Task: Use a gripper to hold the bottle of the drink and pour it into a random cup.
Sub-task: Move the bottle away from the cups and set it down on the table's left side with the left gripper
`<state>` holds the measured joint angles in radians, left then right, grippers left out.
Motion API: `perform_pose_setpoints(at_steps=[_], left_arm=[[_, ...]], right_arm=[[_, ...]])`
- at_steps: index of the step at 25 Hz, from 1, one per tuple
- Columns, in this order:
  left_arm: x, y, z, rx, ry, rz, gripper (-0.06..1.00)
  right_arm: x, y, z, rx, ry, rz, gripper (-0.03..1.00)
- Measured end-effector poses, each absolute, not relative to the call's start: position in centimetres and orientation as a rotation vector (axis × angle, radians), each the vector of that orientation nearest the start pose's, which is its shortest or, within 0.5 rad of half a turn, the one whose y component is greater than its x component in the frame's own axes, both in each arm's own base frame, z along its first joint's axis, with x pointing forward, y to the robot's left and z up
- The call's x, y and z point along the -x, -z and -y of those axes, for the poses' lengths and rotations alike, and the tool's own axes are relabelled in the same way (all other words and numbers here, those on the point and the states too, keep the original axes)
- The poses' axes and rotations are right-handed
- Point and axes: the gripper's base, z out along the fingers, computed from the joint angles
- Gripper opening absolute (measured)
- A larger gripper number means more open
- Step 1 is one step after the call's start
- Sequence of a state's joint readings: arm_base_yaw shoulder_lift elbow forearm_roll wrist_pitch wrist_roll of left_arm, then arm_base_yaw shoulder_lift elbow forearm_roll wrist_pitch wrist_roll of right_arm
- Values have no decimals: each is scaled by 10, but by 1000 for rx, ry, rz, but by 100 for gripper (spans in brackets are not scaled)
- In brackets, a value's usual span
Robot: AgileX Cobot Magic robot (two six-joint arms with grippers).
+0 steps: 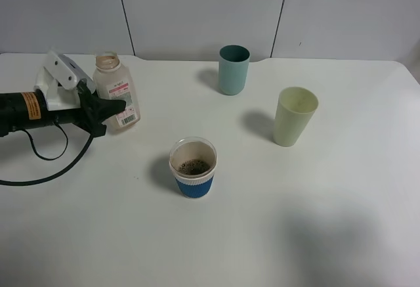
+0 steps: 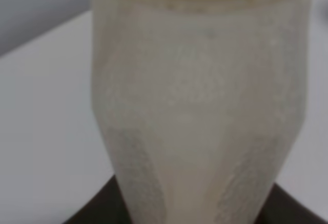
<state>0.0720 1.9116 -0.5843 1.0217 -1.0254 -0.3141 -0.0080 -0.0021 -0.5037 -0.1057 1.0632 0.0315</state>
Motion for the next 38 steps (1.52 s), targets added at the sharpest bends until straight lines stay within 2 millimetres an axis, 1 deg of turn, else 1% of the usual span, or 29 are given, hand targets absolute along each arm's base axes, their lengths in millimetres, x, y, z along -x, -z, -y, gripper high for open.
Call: perform_pose_setpoints(at_steps=[6,8,22,23,24,25,28,29,30,33,36,38], left_arm=[[-290,-94,47,-776,601,-1820,30],[-289,-91,49,-774,621,-1803,30],[-289,-90,50,-772,635,-1785,30],[-289,-90,50,-772,635,-1785,32],[-289,-90,50,-772,635,-1785,36],[-289,-90,50,-772,635,-1785,44],[-289,-90,50,-768,638,-1785,77],[-289,-90,50,-763,641,-1787,87],[-289,-90,50,-755,646,-1791,92],[-289,-90,50,-744,654,-1797,98],[-289,-92,49,-738,656,-1798,98],[-290,-97,49,-728,655,-1795,98]], right_arm=[[6,-278,8,-46,112,-2038,99],[6,-278,8,-46,112,-2038,99],[6,-278,8,-47,111,-2038,99],[6,-278,8,-47,111,-2038,99],[6,-278,8,-47,111,-2038,99],[6,-278,8,-47,111,-2038,99],[6,-278,8,-47,111,-2038,99],[6,-278,8,-47,111,-2038,99],[6,-278,8,-47,111,-2038,99],[6,-278,8,-47,111,-2038,99],[6,-278,8,-47,111,-2038,99],[6,-278,8,-47,111,-2038,99]])
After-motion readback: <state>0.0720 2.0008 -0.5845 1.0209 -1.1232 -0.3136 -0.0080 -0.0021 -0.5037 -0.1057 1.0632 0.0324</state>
